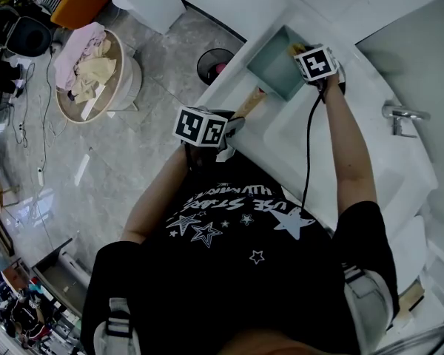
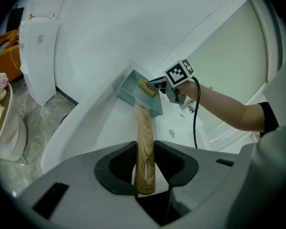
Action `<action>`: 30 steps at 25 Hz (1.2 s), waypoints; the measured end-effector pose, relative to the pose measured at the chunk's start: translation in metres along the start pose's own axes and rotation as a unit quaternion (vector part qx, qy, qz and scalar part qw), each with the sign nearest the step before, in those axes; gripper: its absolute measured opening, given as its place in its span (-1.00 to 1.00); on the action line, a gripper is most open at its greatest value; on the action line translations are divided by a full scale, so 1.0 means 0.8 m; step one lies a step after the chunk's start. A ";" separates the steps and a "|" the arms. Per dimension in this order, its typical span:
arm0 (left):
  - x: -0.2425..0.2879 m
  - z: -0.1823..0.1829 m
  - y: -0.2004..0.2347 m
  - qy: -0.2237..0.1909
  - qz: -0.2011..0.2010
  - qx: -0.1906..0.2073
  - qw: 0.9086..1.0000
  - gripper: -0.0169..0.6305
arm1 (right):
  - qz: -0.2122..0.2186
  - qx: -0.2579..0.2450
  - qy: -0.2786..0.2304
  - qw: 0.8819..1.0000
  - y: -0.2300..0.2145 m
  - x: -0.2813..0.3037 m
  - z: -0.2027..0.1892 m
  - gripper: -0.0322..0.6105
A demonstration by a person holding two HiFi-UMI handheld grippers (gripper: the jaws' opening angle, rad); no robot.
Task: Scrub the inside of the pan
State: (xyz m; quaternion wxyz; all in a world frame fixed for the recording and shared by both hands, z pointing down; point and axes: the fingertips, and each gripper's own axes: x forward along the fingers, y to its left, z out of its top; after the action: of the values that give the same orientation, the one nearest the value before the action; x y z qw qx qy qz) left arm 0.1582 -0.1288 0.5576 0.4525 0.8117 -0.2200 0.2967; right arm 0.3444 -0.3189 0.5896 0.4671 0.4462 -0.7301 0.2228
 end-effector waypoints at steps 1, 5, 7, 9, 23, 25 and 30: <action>0.000 0.000 0.000 0.000 0.003 0.002 1.000 -0.56 | 0.001 0.002 -0.004 1.000 0.002 -0.001 0.002 -0.66; -0.001 -0.006 0.003 0.007 0.013 0.023 1.000 -0.55 | 0.008 0.009 -0.006 1.000 0.024 -0.006 0.002 -0.66; -0.002 -0.009 0.001 0.012 0.010 0.029 0.999 -0.55 | -0.024 -0.001 -0.008 1.000 0.016 -0.017 0.004 -0.66; -0.003 -0.009 0.000 0.014 0.005 0.034 0.999 -0.55 | -0.038 0.004 -0.020 0.999 0.017 -0.029 0.010 -0.66; -0.032 -0.010 0.004 0.057 -0.069 0.087 0.992 -0.44 | -0.071 0.142 -0.126 0.979 0.087 -0.144 0.024 -0.66; -0.042 -0.003 0.007 0.048 -0.073 0.095 0.992 -0.44 | -0.079 0.156 -0.134 0.976 0.097 -0.154 0.023 -0.66; -0.072 0.033 0.025 -0.017 -0.049 0.121 0.991 -0.44 | -0.095 0.196 -0.151 0.964 0.124 -0.175 0.015 -0.66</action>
State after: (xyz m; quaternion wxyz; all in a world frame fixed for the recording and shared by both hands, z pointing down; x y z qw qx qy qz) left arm 0.1113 -0.1559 0.5196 0.3613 0.8752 -0.1502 0.2846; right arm 0.2765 -0.2153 0.4697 0.2735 0.6251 -0.6885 0.2459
